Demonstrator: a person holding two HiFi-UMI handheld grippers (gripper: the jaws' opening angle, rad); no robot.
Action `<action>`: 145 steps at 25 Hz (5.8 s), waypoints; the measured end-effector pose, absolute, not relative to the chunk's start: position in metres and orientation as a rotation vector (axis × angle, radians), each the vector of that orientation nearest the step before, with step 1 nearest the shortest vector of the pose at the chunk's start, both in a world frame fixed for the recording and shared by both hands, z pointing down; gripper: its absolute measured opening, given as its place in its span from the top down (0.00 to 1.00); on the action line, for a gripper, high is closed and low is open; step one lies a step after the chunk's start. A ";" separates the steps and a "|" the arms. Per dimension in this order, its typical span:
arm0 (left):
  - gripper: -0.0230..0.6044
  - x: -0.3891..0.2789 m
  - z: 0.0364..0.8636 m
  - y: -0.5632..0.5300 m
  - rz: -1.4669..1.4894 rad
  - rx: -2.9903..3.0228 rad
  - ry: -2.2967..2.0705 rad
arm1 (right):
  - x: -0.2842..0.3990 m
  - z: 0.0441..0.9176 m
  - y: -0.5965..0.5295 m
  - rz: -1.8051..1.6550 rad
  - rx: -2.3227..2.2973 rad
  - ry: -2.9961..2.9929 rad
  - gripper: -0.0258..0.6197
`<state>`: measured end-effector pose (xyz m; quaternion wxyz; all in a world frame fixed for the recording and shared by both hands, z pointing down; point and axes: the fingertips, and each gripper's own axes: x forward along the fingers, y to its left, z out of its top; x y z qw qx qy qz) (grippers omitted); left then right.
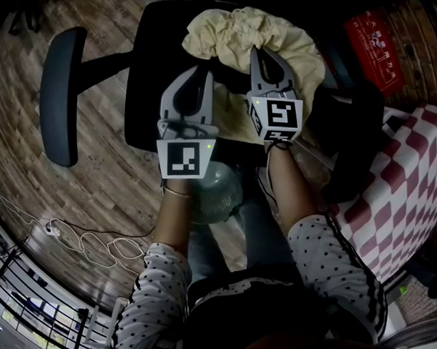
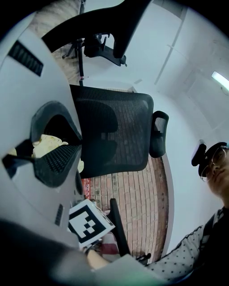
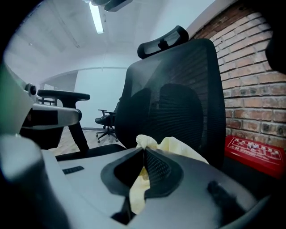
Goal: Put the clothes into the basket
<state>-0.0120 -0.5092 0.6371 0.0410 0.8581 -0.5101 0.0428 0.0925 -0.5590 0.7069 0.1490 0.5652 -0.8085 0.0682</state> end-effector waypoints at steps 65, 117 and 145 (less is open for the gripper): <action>0.63 0.079 0.604 -0.459 0.021 2.711 -1.158 | 0.057 0.506 -0.461 0.030 1.494 -2.810 0.91; 0.93 0.042 0.511 -0.419 -0.023 2.767 -1.241 | 0.047 0.389 -0.433 -0.062 1.308 -3.006 0.91; 0.85 0.019 0.444 -0.395 -0.020 2.803 -1.345 | 0.009 0.317 -0.376 -0.124 1.194 -3.075 0.91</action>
